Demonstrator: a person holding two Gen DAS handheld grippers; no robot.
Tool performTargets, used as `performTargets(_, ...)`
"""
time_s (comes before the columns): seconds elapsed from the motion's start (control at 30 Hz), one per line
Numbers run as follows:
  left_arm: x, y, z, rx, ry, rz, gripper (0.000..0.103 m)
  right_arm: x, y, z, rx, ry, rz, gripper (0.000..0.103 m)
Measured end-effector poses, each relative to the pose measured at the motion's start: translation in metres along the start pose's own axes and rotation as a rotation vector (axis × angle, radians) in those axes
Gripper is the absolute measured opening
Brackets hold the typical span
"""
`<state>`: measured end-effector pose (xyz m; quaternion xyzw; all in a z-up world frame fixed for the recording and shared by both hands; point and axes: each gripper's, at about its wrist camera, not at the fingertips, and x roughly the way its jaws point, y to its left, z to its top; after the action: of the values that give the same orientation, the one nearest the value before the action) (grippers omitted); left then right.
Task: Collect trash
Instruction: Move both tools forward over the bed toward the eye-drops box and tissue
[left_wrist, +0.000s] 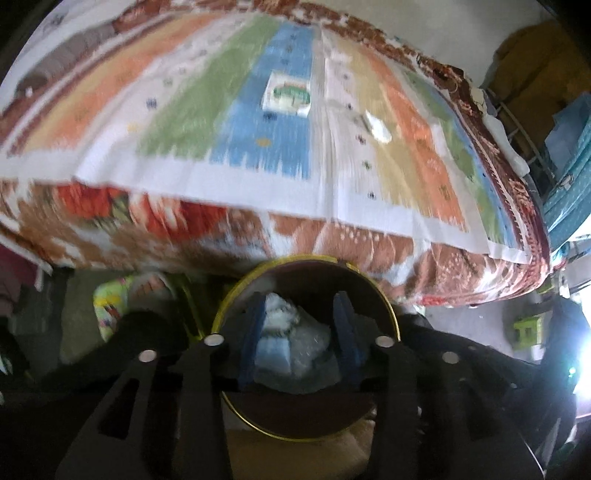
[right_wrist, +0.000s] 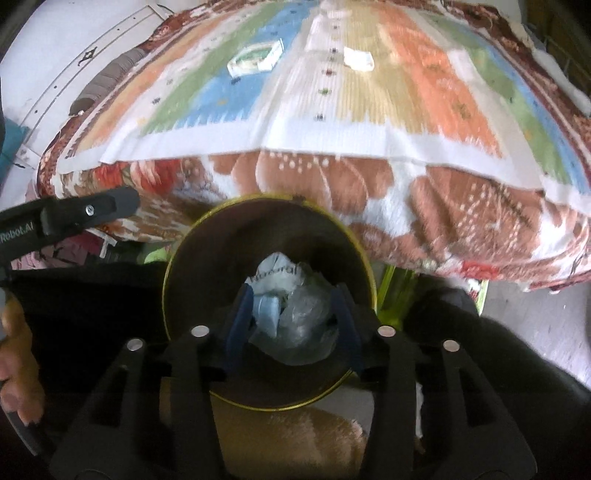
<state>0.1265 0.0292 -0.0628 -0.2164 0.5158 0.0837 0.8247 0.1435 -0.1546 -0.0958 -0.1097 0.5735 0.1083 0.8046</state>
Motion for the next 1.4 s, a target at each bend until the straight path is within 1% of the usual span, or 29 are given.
performTargets(0.07, -0.007, -0.004, 0.006, 0.03, -0.03, 0.017, 0.044, -0.01, 0.005, 0.008, -0.034, -0.042, 0.008, 0.049)
performTargets(0.13, -0.012, -0.006, 0.012, 0.048, -0.046, 0.006, 0.048, -0.017, 0.009, 0.015, -0.06, -0.071, 0.0, 0.057)
performTargets(0.17, -0.014, -0.006, 0.015, 0.051, -0.052, 0.005, 0.05, -0.019, 0.009, 0.019, -0.07, -0.084, -0.006, 0.058)
performTargets(0.3, -0.021, 0.0, 0.027, 0.049, -0.069, 0.026, 0.053, -0.026, 0.009, 0.034, -0.089, -0.112, -0.027, 0.058)
performTargets(0.4, -0.025, 0.005, 0.039, 0.033, -0.072, 0.017, 0.058, -0.029, 0.008, 0.041, -0.096, -0.126, -0.028, 0.063)
performTargets(0.5, -0.028, 0.01, 0.05, 0.02, -0.083, 0.02, 0.06, -0.034, 0.006, 0.051, -0.106, -0.151, -0.045, 0.066)
performTargets(0.57, -0.027, 0.004, 0.056, 0.057, -0.073, 0.018, 0.061, -0.038, 0.005, 0.057, -0.109, -0.166, -0.042, 0.068)
performTargets(0.63, -0.025, -0.002, 0.061, 0.099, -0.084, 0.042, 0.064, -0.04, 0.005, 0.065, -0.119, -0.176, -0.03, 0.071)
performTargets(0.7, -0.026, -0.006, 0.065, 0.123, -0.106, 0.071, 0.07, -0.041, 0.005, 0.071, -0.13, -0.184, -0.028, 0.075)
performTargets(0.77, -0.027, -0.009, 0.072, 0.136, -0.119, 0.069, 0.076, -0.043, 0.003, 0.08, -0.133, -0.193, -0.025, 0.077)
performTargets(0.83, -0.027, -0.01, 0.077, 0.143, -0.126, 0.071, 0.078, -0.043, 0.001, 0.086, -0.121, -0.199, -0.019, 0.081)
performTargets(0.87, -0.026, -0.011, 0.081, 0.149, -0.135, 0.086, 0.079, -0.043, -0.001, 0.089, -0.113, -0.201, -0.015, 0.081)
performTargets(0.93, -0.027, -0.011, 0.087, 0.151, -0.146, 0.097, 0.08, -0.042, -0.006, 0.096, -0.099, -0.206, -0.015, 0.084)
performTargets(1.03, -0.027, -0.011, 0.096, 0.138, -0.157, 0.075, 0.083, -0.04, -0.007, 0.106, -0.124, -0.22, -0.044, 0.087)
performTargets(1.13, -0.025, -0.013, 0.105, 0.146, -0.172, 0.081, 0.086, -0.036, -0.011, 0.116, -0.117, -0.223, -0.036, 0.089)
performTargets(1.23, -0.022, -0.013, 0.113, 0.139, -0.178, 0.077, 0.09, -0.032, -0.014, 0.125, -0.118, -0.233, -0.048, 0.091)
performTargets(1.3, -0.018, -0.013, 0.118, 0.132, -0.178, 0.07, 0.096, -0.03, -0.016, 0.132, -0.121, -0.243, -0.051, 0.092)
performTargets(1.4, -0.014, -0.012, 0.13, 0.121, -0.186, 0.074, 0.097, -0.025, -0.024, 0.144, -0.107, -0.257, -0.046, 0.094)
